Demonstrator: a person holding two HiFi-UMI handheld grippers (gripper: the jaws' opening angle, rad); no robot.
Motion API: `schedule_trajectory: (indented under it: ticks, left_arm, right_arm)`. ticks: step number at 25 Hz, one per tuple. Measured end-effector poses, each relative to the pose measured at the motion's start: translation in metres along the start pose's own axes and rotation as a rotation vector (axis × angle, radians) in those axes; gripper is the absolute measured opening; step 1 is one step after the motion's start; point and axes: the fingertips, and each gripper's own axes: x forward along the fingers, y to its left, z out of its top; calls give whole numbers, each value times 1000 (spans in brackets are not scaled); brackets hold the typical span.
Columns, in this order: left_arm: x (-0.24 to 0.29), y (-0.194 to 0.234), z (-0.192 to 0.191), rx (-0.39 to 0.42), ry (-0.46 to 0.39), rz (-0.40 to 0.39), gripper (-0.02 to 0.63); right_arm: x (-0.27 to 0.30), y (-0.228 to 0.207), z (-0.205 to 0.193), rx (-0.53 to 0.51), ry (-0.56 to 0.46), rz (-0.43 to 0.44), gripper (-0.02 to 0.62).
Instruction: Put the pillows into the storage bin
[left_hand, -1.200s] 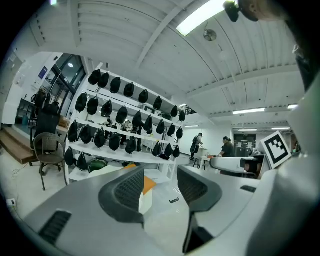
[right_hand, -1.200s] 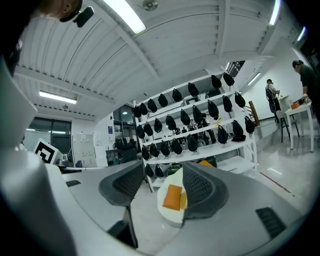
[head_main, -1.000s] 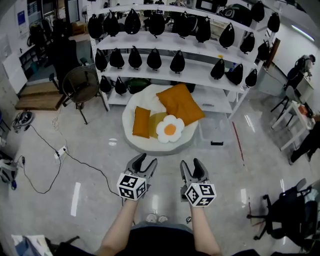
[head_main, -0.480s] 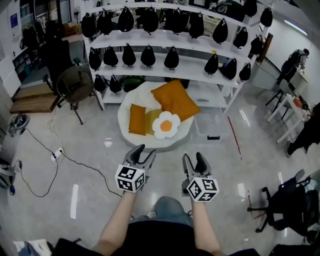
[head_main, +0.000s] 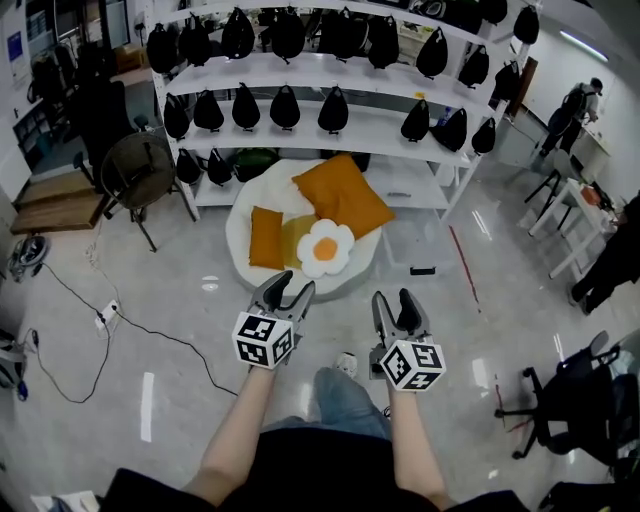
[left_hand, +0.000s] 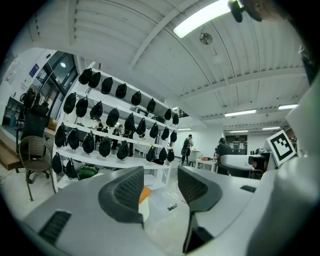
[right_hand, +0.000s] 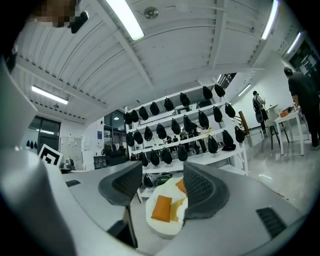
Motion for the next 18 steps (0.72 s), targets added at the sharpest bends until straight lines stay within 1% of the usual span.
schedule_trajectory:
  ticks: [5,9,14,18]
  left_arm:
    - [33,16,-2,8,2,10,206]
    - [70,35,-15,9,24,28,206]
    - [151,76,-35,4,41,71,206]
    - [223,111,-58,-12,77,122,206]
  right_arm:
    - [30,-25,2,16,-16,-14,238]
    - [65,-55,-7,35,-8,-19,238]
    - [141,-113,-21,59,7,-28,238]
    - [216,-162,-38,50,60,-12,239]
